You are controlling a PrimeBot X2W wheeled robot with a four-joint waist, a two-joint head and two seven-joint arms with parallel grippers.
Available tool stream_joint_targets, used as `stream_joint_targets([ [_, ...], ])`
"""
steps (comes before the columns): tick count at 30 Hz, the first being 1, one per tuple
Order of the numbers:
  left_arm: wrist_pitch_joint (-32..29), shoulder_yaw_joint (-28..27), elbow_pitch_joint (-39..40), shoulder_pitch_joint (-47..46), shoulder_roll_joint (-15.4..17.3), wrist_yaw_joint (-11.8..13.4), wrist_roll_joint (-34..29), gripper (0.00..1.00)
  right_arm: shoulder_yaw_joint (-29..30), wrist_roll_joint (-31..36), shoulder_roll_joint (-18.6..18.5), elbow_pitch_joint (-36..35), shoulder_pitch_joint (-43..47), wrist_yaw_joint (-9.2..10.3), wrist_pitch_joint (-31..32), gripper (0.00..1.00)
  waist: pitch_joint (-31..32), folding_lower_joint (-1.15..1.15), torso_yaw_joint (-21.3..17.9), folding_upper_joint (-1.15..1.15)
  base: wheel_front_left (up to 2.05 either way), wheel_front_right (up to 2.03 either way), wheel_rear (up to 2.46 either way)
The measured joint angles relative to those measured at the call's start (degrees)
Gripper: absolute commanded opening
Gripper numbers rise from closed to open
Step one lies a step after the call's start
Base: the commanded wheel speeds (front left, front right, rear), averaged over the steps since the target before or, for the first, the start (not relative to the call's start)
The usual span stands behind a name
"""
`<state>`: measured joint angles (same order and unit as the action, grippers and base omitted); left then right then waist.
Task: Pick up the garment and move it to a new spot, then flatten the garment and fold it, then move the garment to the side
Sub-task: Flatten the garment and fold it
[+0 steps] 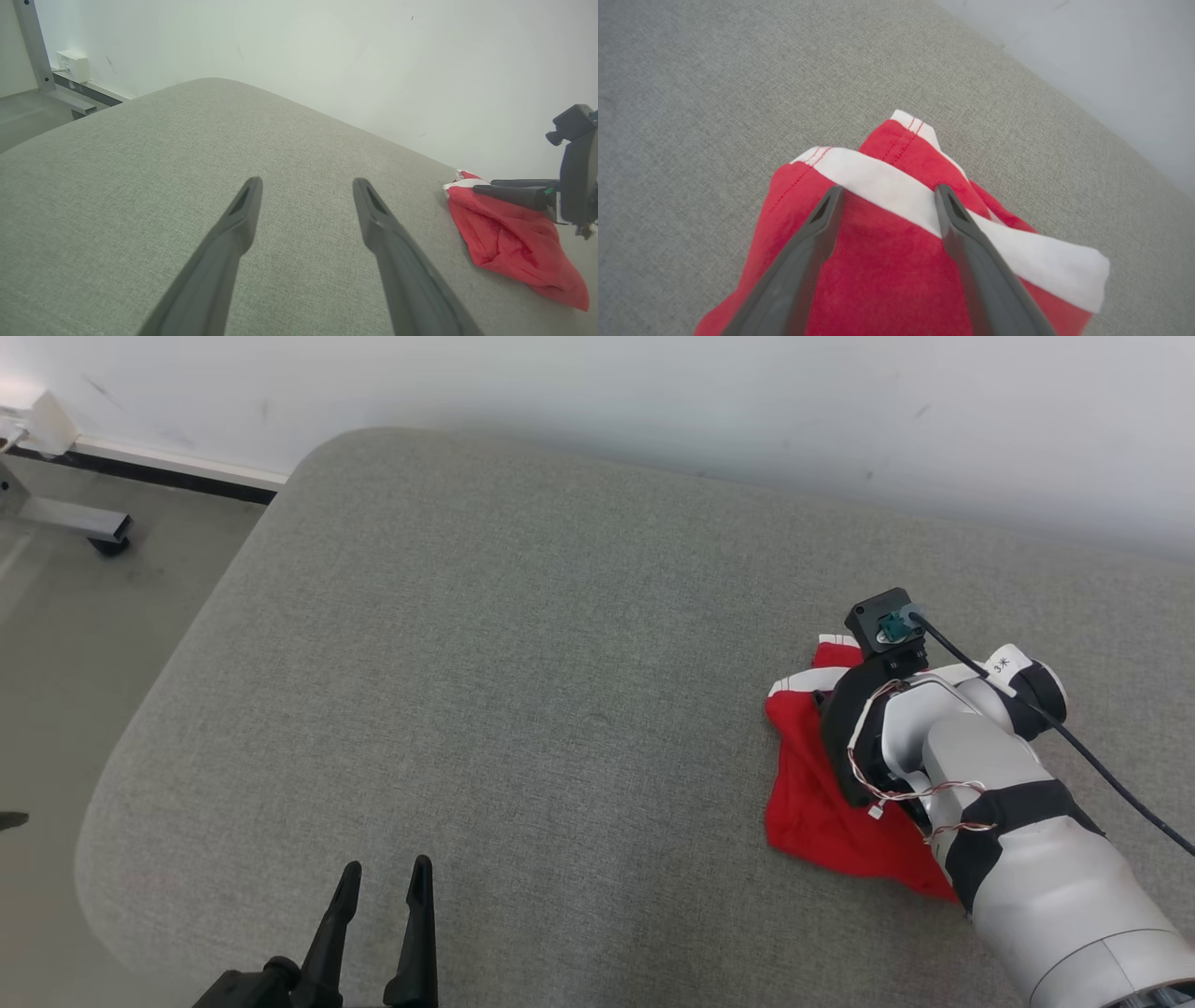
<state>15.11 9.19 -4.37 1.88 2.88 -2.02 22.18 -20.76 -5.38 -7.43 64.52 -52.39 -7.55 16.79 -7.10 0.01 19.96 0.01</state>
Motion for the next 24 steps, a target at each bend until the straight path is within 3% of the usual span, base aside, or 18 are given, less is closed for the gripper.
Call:
stream_joint_targets([
  [3,0.0,0.0,0.0,-0.2,0.0,0.1,0.0,1.0,0.2,0.8,-0.5,0.8,-0.3,0.0,-0.5,0.98,-0.7,0.0,0.3,0.0,0.0,0.0,0.0],
  [4,0.0,0.0,0.1,-0.2,0.0,0.1,0.0,1.0,0.2,0.9,-0.5,1.0,-0.4,0.0,-0.6,0.72,-0.9,0.0,0.3,-0.01,0.0,0.0,0.0],
  [5,0.0,0.1,0.1,-0.3,0.0,0.1,0.0,1.0,0.2,0.9,-0.6,1.2,-0.6,0.0,-0.7,0.64,-1.1,0.0,0.3,0.0,0.0,0.0,0.0],
  [6,0.0,0.1,0.2,-0.5,0.0,0.2,0.1,1.0,0.2,1.0,-0.5,1.3,-0.8,0.0,-0.7,0.45,-1.4,0.0,0.2,0.0,0.0,0.0,0.0],
  [7,0.0,0.2,0.3,-0.7,0.0,0.3,0.1,1.0,0.2,1.1,-0.5,1.4,-1.0,0.0,-0.8,0.37,-1.6,0.0,0.2,-0.01,0.0,0.0,0.0],
  [8,0.0,0.2,0.4,-0.9,0.0,0.3,0.2,1.0,0.2,1.1,-0.5,1.5,-1.3,0.0,-1.1,0.23,-1.8,0.0,0.1,0.0,0.0,0.0,0.0],
  [9,0.0,0.2,0.4,-1.1,0.0,0.3,0.3,1.0,0.2,1.2,-0.5,1.5,-1.6,0.0,-1.3,0.0,-2.0,0.0,0.0,0.0,0.0,0.0,0.0],
  [24,0.0,0.1,0.2,-2.5,0.0,0.3,0.6,1.0,3.8,2.1,-0.3,1.4,-4.3,0.0,-7.8,0.0,-3.0,-0.01,-0.6,0.0,0.0,0.0,0.0],
])
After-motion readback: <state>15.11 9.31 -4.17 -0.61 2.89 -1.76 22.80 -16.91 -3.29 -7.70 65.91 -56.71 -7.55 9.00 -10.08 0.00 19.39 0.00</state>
